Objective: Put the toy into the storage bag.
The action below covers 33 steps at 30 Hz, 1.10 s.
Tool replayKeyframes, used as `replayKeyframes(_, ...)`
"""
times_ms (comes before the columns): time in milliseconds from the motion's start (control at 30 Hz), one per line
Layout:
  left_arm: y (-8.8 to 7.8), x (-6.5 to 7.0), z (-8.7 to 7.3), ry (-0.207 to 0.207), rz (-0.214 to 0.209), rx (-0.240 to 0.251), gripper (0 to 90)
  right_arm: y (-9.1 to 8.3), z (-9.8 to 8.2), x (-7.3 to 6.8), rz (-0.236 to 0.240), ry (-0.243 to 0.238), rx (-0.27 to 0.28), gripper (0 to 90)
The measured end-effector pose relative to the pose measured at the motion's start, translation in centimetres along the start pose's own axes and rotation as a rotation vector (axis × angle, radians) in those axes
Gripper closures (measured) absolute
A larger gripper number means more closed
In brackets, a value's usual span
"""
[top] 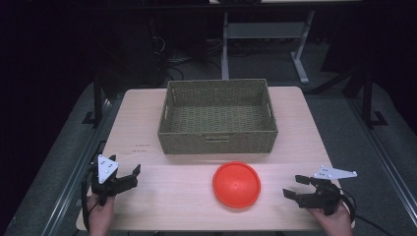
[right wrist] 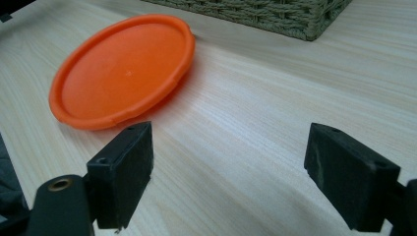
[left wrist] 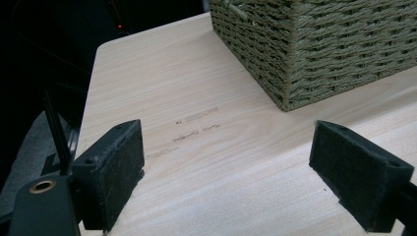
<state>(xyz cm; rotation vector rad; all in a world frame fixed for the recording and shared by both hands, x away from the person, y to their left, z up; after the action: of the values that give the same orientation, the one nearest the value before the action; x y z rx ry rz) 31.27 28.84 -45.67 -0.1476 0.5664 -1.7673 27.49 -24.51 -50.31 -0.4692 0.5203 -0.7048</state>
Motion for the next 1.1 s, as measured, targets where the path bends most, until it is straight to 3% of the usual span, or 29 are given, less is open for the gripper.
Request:
replayKeyframes(267, 0.3, 0.6, 0.1, 0.037, -0.019, 0.0, 12.8, 0.4, 0.5, -0.5, 0.004, -0.016, -0.026, 19.3)
replayKeyframes(433, 0.3, 0.7, 0.1, 0.039, -0.017, -0.001, 12.8, 0.8, 1.5, -1.0, 0.023, -0.02, -0.03, 19.1)
replayKeyframes(833, 0.2, 0.9, 0.2, 0.053, -0.016, 0.008, 12.8, 2.8, 4.2, -2.5, 0.083, -0.029, -0.117, 18.6)
replayKeyframes(1100, 0.1, 0.9, 0.2, 0.052, -0.014, 0.01, 12.8, 4.9, 5.6, -3.3, 0.092, -0.049, -0.224, 19.7)
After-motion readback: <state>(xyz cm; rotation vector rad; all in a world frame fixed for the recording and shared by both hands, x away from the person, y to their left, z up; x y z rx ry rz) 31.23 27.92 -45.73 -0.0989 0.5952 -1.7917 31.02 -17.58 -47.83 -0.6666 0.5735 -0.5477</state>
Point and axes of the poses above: each handheld gripper's, and its own axes: y roughly forward along the jaws, z roughly out of its top, x roughly to its right, the point moved 7 cm from there along y, roughly forward along the jaws, and after that the axes turned 2 degrees about z, right-handed, at the moved point
